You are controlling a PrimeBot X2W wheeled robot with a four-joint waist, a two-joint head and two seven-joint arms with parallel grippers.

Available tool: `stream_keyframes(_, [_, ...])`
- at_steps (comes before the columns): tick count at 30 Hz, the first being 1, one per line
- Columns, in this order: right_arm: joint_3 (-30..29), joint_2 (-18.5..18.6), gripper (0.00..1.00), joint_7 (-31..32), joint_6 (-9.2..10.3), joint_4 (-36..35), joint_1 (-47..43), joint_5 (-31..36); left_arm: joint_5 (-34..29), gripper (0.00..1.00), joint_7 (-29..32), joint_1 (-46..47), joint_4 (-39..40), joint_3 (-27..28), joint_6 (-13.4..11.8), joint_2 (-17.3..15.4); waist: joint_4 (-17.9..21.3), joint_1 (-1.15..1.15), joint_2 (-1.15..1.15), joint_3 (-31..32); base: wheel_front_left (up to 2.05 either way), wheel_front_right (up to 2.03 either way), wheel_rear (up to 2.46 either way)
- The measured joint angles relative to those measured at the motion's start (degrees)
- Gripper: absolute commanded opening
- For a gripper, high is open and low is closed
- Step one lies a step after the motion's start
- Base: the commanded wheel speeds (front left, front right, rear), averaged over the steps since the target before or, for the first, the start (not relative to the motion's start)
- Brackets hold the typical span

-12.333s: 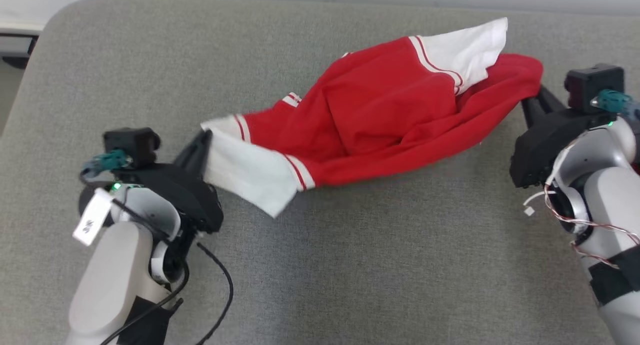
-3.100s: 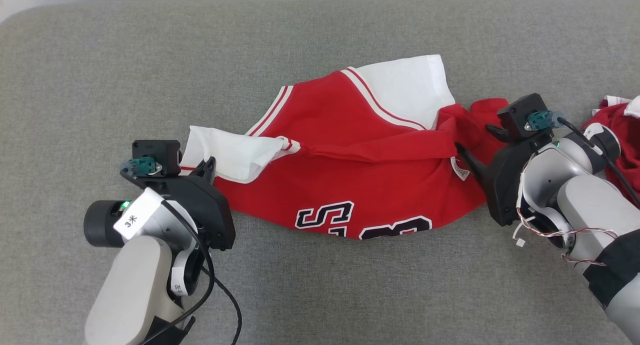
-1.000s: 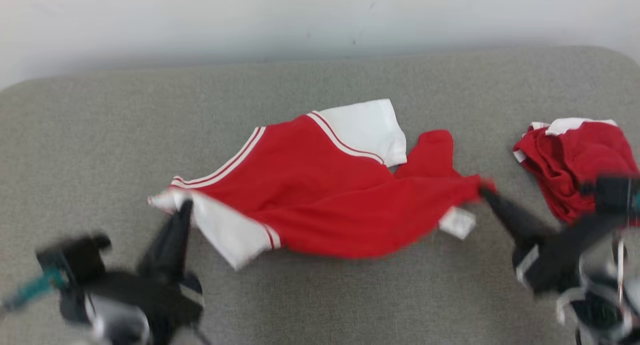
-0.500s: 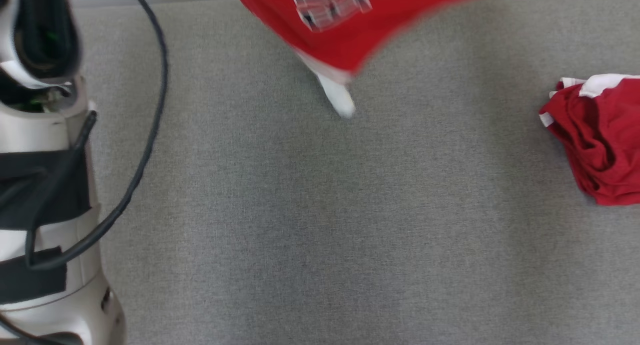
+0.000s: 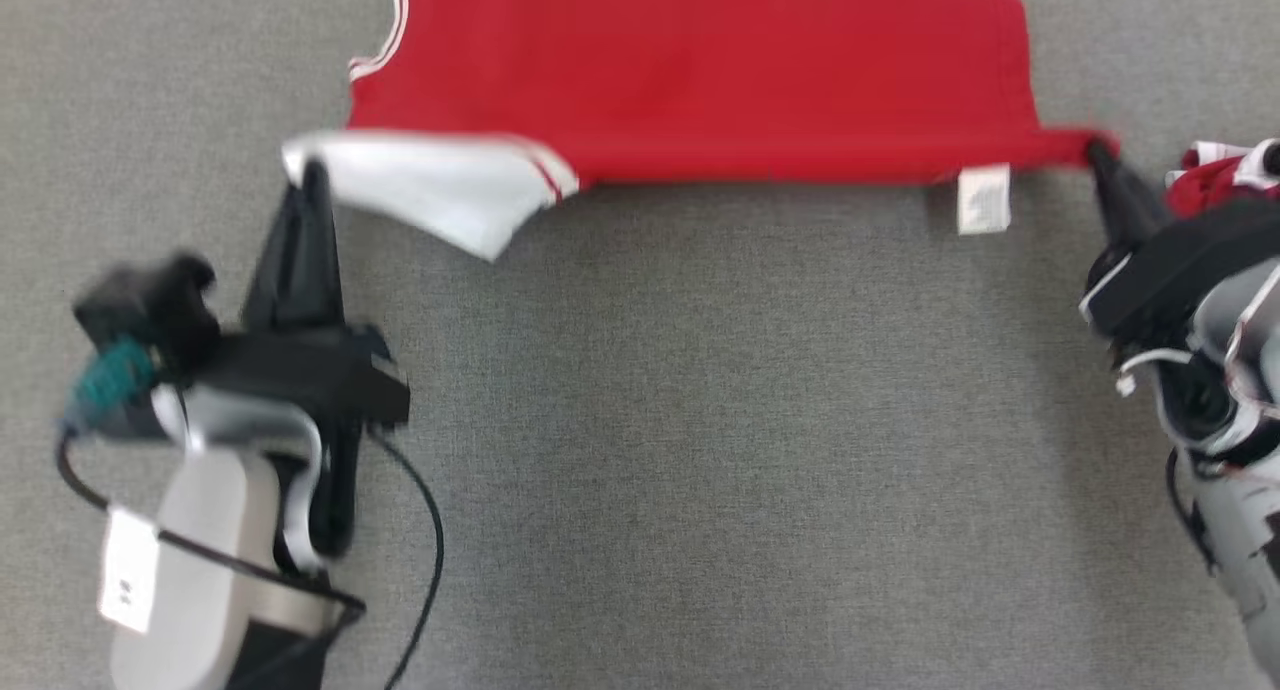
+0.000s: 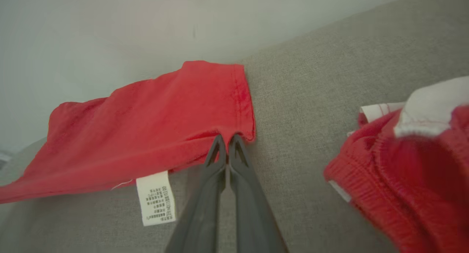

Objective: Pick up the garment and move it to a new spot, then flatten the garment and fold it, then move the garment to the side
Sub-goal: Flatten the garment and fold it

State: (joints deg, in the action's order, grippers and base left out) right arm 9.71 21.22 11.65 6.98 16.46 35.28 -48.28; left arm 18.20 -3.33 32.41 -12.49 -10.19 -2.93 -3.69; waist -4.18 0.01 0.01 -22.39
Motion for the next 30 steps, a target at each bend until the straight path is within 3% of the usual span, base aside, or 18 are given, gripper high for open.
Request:
stream_keyframes(10, [0.9, 0.0, 0.00, 0.0, -2.47, 3.3, -7.5, -1.0, 1.1, 0.00, -4.4, -12.0, -1.4, 0.1, 0.4, 0.1, 0.4, -0.01, -0.01, 5.1, 0.00, 0.00, 0.00])
stream_keyframes(16, [1.6, 0.5, 0.00, 1.1, -3.28, 1.5, -16.1, -1.8, 2.4, 0.00, -5.6, -22.3, 0.7, 0.7, -0.7, 0.3, 0.2, -0.02, -0.01, 9.4, 0.00, 0.00, 0.00])
stream_keyframes(22, [-0.2, 2.0, 0.00, 1.5, -2.42, -3.1, -27.5, -2.8, 4.4, 0.00, -5.4, -32.5, 2.2, 0.2, -1.2, 0.4, -0.3, -0.03, -0.02, 13.6, 0.00, 0.00, 0.00])
stream_keyframes(30, [-1.3, 1.3, 0.00, 0.9, -0.84, -7.4, -34.8, -3.0, 4.4, 0.00, -4.8, -37.0, 2.3, 0.1, -2.1, 0.5, -1.3, -0.03, -0.02, 17.4, 0.00, 0.00, 0.00])
